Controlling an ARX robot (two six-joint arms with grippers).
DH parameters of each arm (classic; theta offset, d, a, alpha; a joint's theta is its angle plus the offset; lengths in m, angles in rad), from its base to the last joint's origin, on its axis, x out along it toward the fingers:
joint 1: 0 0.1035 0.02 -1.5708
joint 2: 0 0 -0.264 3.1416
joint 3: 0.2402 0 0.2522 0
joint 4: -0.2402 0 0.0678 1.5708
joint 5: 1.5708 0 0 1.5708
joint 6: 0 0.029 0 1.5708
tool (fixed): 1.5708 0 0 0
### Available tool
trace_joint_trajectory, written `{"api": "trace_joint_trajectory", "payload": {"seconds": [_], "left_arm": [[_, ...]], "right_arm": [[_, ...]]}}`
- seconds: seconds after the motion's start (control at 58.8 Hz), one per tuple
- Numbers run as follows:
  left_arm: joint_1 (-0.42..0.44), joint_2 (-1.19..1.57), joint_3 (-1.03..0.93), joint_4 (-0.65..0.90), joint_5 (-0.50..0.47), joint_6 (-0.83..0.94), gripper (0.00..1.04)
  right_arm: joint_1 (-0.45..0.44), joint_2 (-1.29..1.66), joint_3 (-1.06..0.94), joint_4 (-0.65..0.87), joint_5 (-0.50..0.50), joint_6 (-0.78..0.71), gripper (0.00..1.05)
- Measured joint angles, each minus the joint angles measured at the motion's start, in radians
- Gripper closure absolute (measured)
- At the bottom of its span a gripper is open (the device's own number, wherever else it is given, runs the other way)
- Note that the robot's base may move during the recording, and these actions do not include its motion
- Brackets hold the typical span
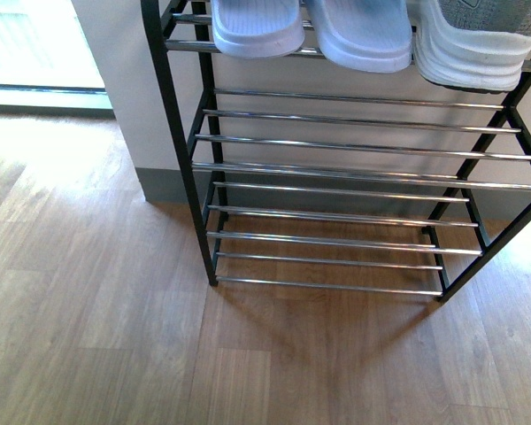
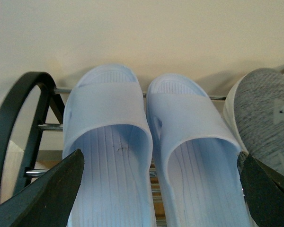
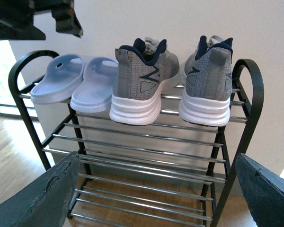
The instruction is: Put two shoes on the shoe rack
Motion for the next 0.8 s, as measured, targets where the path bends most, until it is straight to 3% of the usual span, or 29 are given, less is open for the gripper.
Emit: {"api": "trace_joint_trajectory", "payload": {"seconds": [0.323,0.799], "left_arm": [[0.037,-0.592,-0.618,0.264,-0.070,0.070,0.09],[0.141,-1.414,-1.170,0.113,-0.264,0.119,0.09]], "right_arm": [[0.000,0.000,0.000,0.000,0.000,0.000,0.09],[0.000,0.000,0.000,0.000,0.000,0.000,0.09]]}}
